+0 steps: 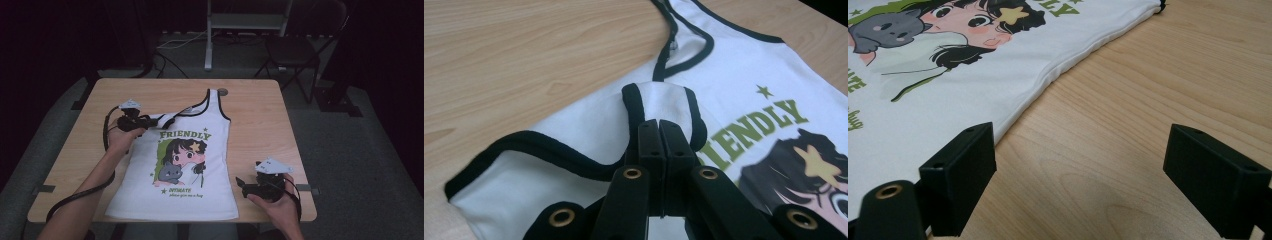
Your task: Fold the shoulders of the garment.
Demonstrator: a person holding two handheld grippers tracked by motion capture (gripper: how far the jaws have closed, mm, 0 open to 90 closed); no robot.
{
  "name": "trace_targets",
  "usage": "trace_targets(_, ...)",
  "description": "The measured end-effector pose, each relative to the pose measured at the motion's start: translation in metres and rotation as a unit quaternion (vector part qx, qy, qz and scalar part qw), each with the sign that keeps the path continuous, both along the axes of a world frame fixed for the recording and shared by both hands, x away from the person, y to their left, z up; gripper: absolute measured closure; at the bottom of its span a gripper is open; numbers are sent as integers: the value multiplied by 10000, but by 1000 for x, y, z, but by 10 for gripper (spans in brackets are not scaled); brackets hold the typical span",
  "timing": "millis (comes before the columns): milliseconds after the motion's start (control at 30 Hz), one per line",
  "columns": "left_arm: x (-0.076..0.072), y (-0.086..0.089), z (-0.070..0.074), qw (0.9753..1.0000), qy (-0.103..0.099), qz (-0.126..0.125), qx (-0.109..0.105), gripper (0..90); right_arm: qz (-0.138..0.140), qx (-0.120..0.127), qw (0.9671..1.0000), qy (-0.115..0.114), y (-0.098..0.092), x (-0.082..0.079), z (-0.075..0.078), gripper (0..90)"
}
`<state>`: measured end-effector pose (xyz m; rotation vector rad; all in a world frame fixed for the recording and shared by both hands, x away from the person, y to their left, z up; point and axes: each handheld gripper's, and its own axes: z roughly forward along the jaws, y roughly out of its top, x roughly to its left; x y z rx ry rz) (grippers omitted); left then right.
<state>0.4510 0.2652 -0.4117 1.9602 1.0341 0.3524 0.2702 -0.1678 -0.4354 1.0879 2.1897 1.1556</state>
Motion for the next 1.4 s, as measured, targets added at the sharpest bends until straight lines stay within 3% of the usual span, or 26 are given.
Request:
trace_targets(133, -4, -2, -2, 10000, 7, -71, 57, 887, 18, -4, 10000, -11, 1, 0, 1, 132)
trace_targets(267, -6, -4, -4, 9992, 106, -349, 167, 859, 11, -6, 10000, -11, 0, -1, 1, 131)
trace_targets(367, -7, -5, -1, 9983, 128, -493, 289, 747, -7, 7, 10000, -19, -1, -1, 1, 131)
trace_targets(433, -5, -4, 4, 9986, 58, -472, 230, 684, -10, 20, 10000, -28, -2, -1, 1, 131)
trace_targets(500, 1, -4, 11, 9988, 21, -435, 202, 636, -14, 18, 10000, -25, -2, -1, 1, 131)
trace_targets(567, 10, -6, 15, 9985, 38, -433, 319, 594, -15, 14, 10000, -7, -1, -1, 1, 131)
trace_targets(667, 29, -15, 15, 9966, 256, -576, 523, 539, -2, 14, 10000, -14, -1, -1, 2, 131)
trace_targets(767, 44, -24, 9, 9927, 536, -823, 699, 519, -31, 41, 10000, -6, -2, -2, 2, 131)
trace_targets(833, 51, -30, 3, 9880, 761, -1051, 834, 520, -49, 42, 10000, 3, -3, -2, 2, 131)
trace_targets(867, 53, -32, 0, 9865, 777, -1081, 958, 530, -55, 43, 10000, 3, -3, -2, 2, 131)
trace_targets(933, 56, -33, -3, 9849, 830, -1142, 1003, 591, -63, 41, 10000, 1, -4, -2, 2, 131)
trace_targets(1033, 55, -32, -4, 9847, 865, -1188, 932, 700, -71, 59, 10000, 4, -5, -2, 2, 131)
trace_targets(1133, 52, -29, -1, 9865, 814, -1193, 770, 816, -67, 45, 10000, 10, -5, -1, 1, 132)
trace_targets(1300, 38, -25, 9, 9871, 617, -1333, 642, 854, -69, 43, 10000, 1, -5, -2, 2, 132)
trace_targets(1400, 28, -20, 16, 9887, 443, -1342, 501, 853, -86, 46, 10000, 2, -6, -2, 2, 131)
